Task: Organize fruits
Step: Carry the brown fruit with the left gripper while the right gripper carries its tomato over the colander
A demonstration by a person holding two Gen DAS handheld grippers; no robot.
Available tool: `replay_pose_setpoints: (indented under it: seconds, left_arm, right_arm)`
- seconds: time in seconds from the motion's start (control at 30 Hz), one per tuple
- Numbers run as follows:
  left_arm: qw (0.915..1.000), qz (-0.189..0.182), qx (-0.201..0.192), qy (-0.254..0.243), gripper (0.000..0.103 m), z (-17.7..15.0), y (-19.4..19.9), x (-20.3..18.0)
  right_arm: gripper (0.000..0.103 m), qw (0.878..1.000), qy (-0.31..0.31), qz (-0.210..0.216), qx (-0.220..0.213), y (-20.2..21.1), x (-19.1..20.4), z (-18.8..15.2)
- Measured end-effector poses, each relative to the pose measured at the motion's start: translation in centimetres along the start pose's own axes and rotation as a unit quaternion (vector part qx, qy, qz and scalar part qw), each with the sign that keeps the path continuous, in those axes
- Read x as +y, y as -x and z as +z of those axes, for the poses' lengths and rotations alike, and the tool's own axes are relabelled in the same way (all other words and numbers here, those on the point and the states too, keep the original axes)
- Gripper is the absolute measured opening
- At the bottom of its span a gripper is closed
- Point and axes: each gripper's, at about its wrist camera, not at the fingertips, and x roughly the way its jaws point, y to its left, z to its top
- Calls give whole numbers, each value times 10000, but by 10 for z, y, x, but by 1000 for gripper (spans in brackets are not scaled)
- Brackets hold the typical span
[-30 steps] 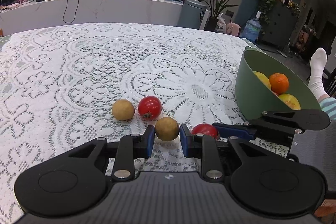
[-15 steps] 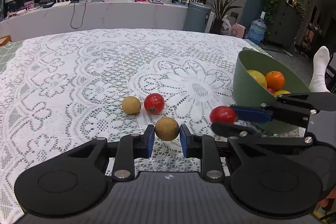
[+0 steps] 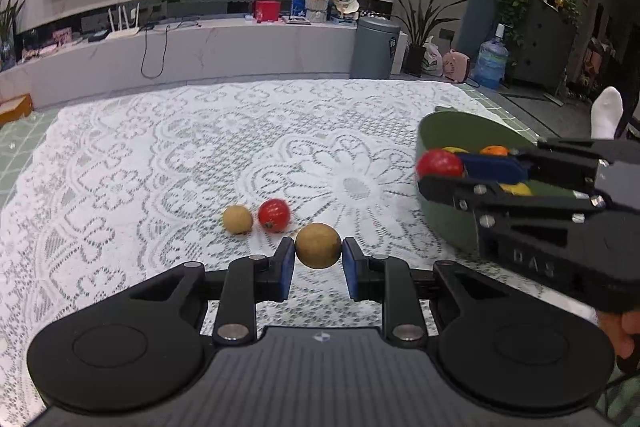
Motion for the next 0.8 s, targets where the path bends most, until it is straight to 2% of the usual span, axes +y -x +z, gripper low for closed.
replay_pose_setpoints:
  seconds: [0.13,0.37,0.57,0.8]
  left_arm:
    - [9999,-6,-58,-139,28,12,5,-14]
    - [9996,-54,-127,-236,28,37,11,-36]
    - [9989,-256,-17,-391,28,55,3,-56]
    - [9963,-557,303,-587,28,76,-18,-78]
  right_arm:
    - [24,9999,-57,-78,-59,7,-13,8]
    - [24,9997,-19,-135,201,6,-43,29]
    - [24,9981,63,-112,596,-4,-66,38]
    - [24,9923,377,-76,1179,-23,-104,53]
